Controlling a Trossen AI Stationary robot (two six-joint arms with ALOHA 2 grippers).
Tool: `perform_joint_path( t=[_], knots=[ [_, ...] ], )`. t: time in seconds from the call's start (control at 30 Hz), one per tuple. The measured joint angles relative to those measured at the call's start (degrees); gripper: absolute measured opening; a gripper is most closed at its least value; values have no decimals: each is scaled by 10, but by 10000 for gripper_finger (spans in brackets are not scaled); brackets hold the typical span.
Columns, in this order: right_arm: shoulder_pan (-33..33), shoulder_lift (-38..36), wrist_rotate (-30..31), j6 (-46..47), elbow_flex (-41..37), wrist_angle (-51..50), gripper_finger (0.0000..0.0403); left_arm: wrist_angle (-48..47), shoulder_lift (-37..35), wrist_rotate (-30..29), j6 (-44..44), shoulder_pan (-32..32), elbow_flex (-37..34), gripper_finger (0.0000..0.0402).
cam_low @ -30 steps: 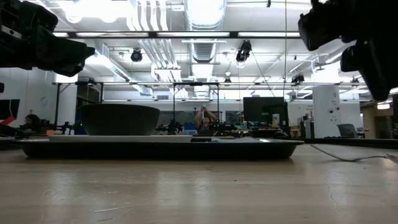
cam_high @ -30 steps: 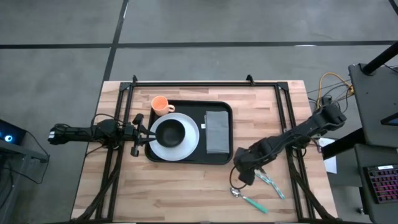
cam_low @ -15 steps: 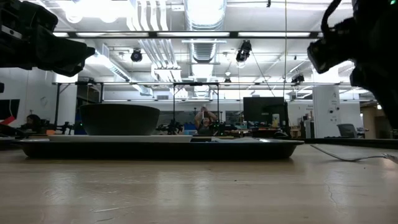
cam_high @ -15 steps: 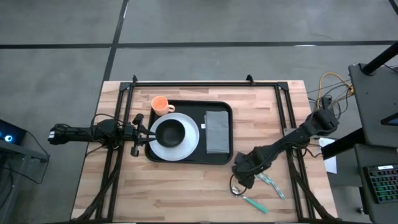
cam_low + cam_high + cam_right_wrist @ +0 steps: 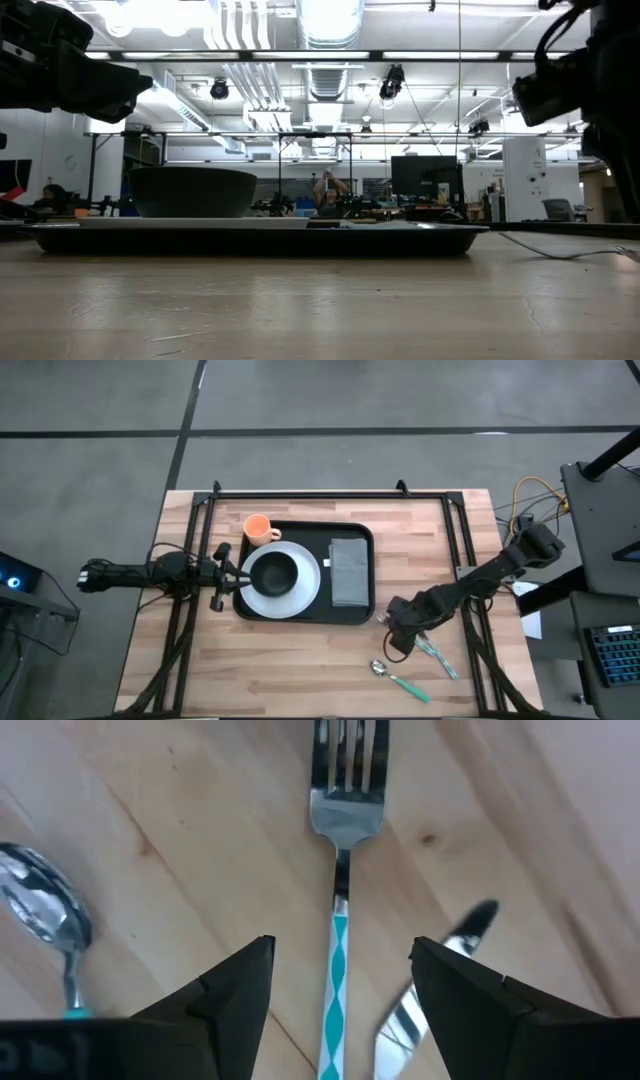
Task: Set up tray
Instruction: Put the white and blue fork on the gray napkin
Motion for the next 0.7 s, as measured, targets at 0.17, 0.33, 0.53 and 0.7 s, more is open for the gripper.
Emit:
perform_joint_path(
  t=[0.17, 0.33, 0.53, 0.7],
  knots=[
    [2, 4, -4, 13, -24, 29, 226, 0, 0, 0, 0, 0, 0, 64],
    [8, 18, -4, 11, -25, 43, 226, 0, 0, 0, 0, 0, 0, 64],
    [14, 48, -5, -5, -25, 47, 226, 0, 4, 0, 0, 0, 0, 64],
    [14, 65, -6, -16, -23, 52, 218, 0, 4, 0, 0, 0, 0, 64]
  ],
)
